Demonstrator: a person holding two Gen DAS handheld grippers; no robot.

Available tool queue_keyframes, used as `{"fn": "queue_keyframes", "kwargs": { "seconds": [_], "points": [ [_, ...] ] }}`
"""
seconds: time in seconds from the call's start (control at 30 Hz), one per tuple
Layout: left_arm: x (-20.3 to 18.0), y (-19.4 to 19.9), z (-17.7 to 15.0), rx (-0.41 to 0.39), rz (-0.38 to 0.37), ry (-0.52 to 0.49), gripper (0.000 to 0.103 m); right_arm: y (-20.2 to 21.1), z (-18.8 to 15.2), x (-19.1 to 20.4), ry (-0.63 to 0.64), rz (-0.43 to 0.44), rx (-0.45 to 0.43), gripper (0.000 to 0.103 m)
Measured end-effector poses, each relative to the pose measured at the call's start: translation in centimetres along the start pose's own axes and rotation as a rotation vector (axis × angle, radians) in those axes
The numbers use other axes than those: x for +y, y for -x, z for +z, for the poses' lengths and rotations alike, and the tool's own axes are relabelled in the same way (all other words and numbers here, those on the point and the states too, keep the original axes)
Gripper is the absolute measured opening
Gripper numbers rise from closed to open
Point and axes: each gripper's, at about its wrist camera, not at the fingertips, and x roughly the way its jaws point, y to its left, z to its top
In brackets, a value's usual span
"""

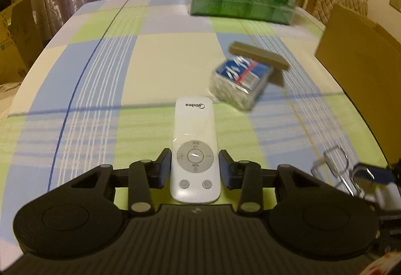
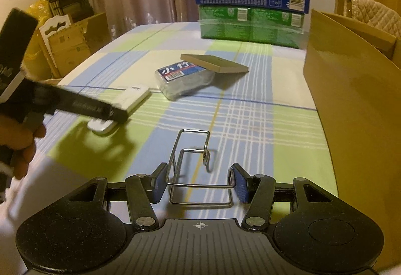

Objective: Organize rigid objects
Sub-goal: 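Grasp the white Midea remote with left tool while right tool lifts the wire holder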

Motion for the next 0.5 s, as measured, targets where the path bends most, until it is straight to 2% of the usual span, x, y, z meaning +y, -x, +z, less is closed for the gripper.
{"fn": "queue_keyframes", "kwargs": {
  "seconds": [0.2, 0.3, 0.4, 0.5],
  "points": [
    [-3.1, 3.1, -3.3, 0.033, -0.044, -0.073, 0.035, 2.4, -0.6, -0.4, -0.036, -0.003, -0.02, 0.051],
    [-4.2, 3.7, -4.6, 0.009, -0.016, -0.093, 0.035, 3.0, -1.3, -0.6, -0.055, -0.014, -0.022, 0.051],
    [-4.7, 3.4, -4.6, -0.014, 0.002, -0.12, 0.038, 3.2, -1.8, -1.0, -0.07, -0.019, -0.013, 0.051],
    [-4.6, 2.8, -4.3, -0.029, -0.001, -0.093, 0.038, 3.2, -2.2, -1.2, -0.076, -0.023, -0.01, 0.051]
  ]
}}
